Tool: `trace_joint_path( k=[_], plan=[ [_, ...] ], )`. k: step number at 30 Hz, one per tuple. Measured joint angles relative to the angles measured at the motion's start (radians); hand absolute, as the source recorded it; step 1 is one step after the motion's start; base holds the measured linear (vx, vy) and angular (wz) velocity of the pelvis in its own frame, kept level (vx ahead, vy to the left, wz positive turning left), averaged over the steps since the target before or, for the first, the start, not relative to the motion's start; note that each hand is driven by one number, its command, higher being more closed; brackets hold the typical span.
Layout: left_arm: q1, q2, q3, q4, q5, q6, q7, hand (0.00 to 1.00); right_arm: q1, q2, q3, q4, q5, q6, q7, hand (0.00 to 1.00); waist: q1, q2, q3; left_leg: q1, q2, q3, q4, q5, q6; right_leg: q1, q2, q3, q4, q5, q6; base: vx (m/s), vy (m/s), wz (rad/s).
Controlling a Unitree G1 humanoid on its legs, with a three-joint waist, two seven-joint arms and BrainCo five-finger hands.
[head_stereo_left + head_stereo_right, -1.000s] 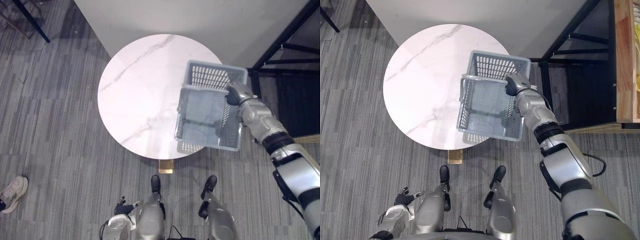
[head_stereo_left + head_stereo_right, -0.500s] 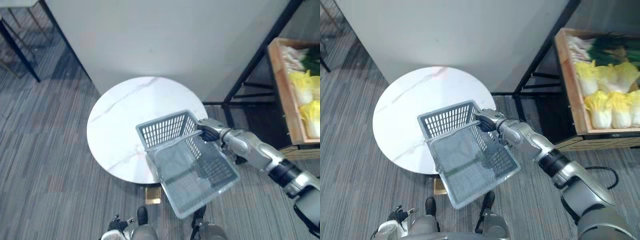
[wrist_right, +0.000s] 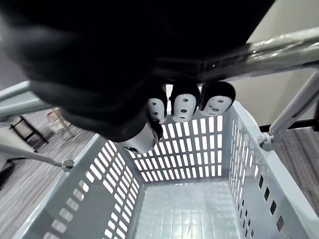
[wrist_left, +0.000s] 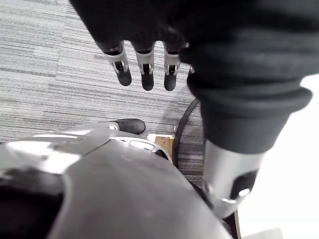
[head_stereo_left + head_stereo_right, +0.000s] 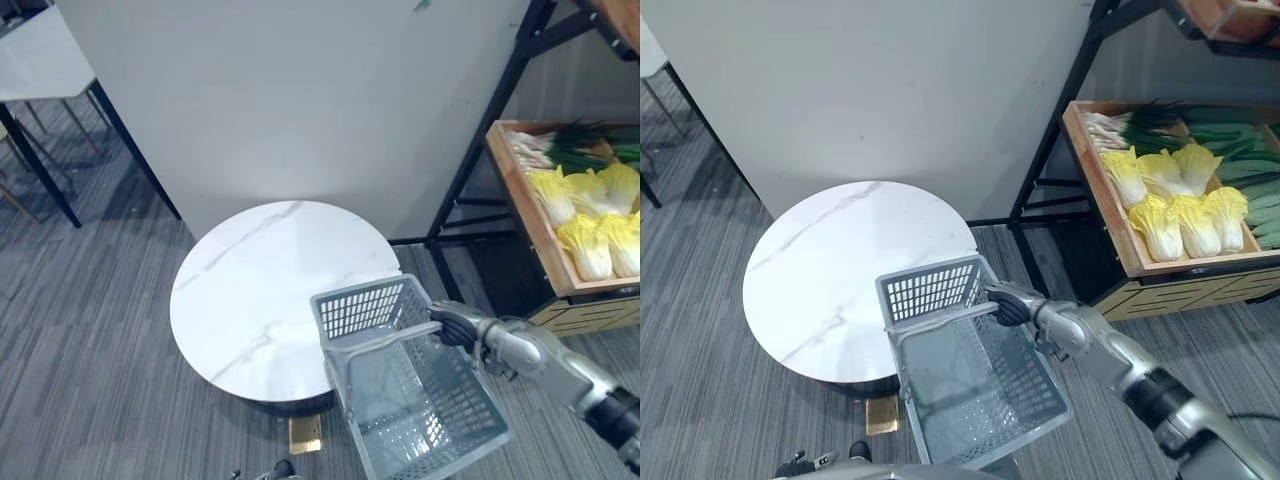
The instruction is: Pick vegetable in the basket
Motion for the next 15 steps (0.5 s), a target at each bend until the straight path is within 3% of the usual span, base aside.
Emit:
trace_joint_path(
  k=[1,2,3,4,6,7,8,9,10,11,12,13,15],
  plan=[
    [0.002,0.002,-0.008,0.000,0.006,0.000,0.001,0.00,0.026,0.002,-0.030,-0.011,-0.001,0.000,-0.003,1.00,-0.007,0.000,0.000,-0.001,-0.005,0.007,0.000,-0.005,0.007,-0.019,-0.006,0.022,0.027,0.001,0.001,-0.09,0.098,-0.39],
    [0.005,0.007,-0.019,0.000,0.007,-0.001,0.001,0.00,0.062,0.005,-0.069,-0.028,-0.007,0.000,-0.012,1.00,-0.021,-0.001,0.000,-0.006,-0.012,0.027,-0.003,-0.010,0.015,-0.057,-0.012,0.072,0.066,0.010,0.015,-0.10,0.102,-0.49],
    [0.009,0.011,-0.028,0.000,0.017,-0.002,0.001,0.00,0.079,0.008,-0.083,-0.039,-0.016,0.001,-0.028,1.00,-0.030,-0.001,-0.002,-0.015,-0.016,0.052,-0.003,-0.013,0.018,-0.087,-0.010,0.128,0.071,0.038,0.053,-0.09,0.109,-0.59],
    [0.006,0.013,-0.029,0.000,0.029,-0.002,0.001,0.00,0.088,0.008,-0.089,-0.046,-0.030,0.001,-0.036,1.00,-0.036,-0.003,-0.004,-0.018,-0.025,0.069,-0.003,-0.014,0.020,-0.102,-0.005,0.149,0.064,0.062,0.055,-0.08,0.117,-0.95],
    [-0.009,0.013,-0.034,0.003,0.042,-0.003,0.001,0.00,0.099,0.019,-0.095,-0.054,-0.058,0.001,-0.043,1.00,-0.023,0.004,-0.009,-0.023,-0.002,0.136,-0.004,-0.007,0.053,-0.126,0.046,0.156,-0.046,0.227,0.013,-0.07,0.085,-1.24],
    [-0.009,0.008,-0.040,0.022,0.052,-0.007,0.000,0.00,0.097,0.031,-0.094,-0.059,-0.083,0.001,-0.045,1.00,-0.015,0.027,-0.002,-0.034,0.029,0.209,0.002,0.004,0.069,-0.154,0.046,0.059,0.062,0.140,-0.091,-0.07,0.025,-1.03],
    [-0.011,0.011,-0.055,0.020,0.067,-0.007,0.001,0.00,0.098,0.030,-0.088,-0.057,-0.089,0.001,-0.045,1.00,-0.035,0.014,-0.009,-0.028,0.029,0.222,0.025,0.009,0.063,-0.169,-0.001,-0.056,0.246,-0.024,-0.172,-0.04,0.017,-1.00],
    [-0.017,0.029,-0.062,0.009,0.072,-0.008,-0.001,0.00,0.096,0.031,-0.086,-0.046,-0.091,0.002,-0.046,1.00,-0.041,-0.022,-0.008,-0.029,0.007,0.252,0.086,-0.016,0.068,-0.175,-0.056,-0.156,0.347,-0.072,-0.152,-0.04,0.024,-1.15],
    [-0.024,0.043,-0.066,-0.005,0.075,-0.003,-0.003,0.00,0.081,0.031,-0.085,-0.020,-0.103,0.001,-0.051,1.00,-0.031,-0.033,-0.006,-0.055,0.012,0.293,0.177,-0.088,0.086,-0.181,-0.059,-0.229,0.327,-0.047,-0.181,-0.18,0.035,-1.56],
    [-0.013,0.026,-0.068,0.007,0.076,-0.001,-0.008,0.00,0.060,0.026,-0.083,-0.012,-0.118,0.003,-0.057,1.00,-0.008,0.011,-0.021,-0.058,0.024,0.301,0.155,-0.098,0.112,-0.150,0.001,-0.211,0.228,-0.033,-0.171,-0.25,0.005,-1.98],
    [-0.006,0.020,-0.066,0.009,0.076,-0.010,-0.013,0.00,0.044,0.035,-0.076,-0.014,-0.130,0.005,-0.060,1.00,0.004,0.027,-0.017,-0.027,0.044,0.387,0.143,-0.090,0.089,-0.154,-0.007,-0.246,0.331,-0.127,-0.219,-0.22,0.007,-1.60],
    [0.000,0.016,-0.078,0.010,0.075,-0.009,-0.014,0.00,0.046,0.033,-0.076,-0.015,-0.137,-0.002,-0.068,1.00,-0.020,0.029,-0.018,-0.013,0.048,0.425,0.141,-0.084,0.091,-0.141,-0.060,-0.310,0.490,-0.222,-0.245,-0.08,-0.029,-1.38],
    [0.001,0.018,-0.102,0.021,0.071,-0.004,-0.020,0.00,0.044,0.034,-0.076,0.021,-0.153,-0.004,-0.069,1.00,-0.023,0.020,-0.033,0.002,0.049,0.502,0.145,-0.075,0.081,-0.049,-0.150,-0.377,0.521,-0.295,-0.176,-0.04,-0.076,-1.22]
  ],
)
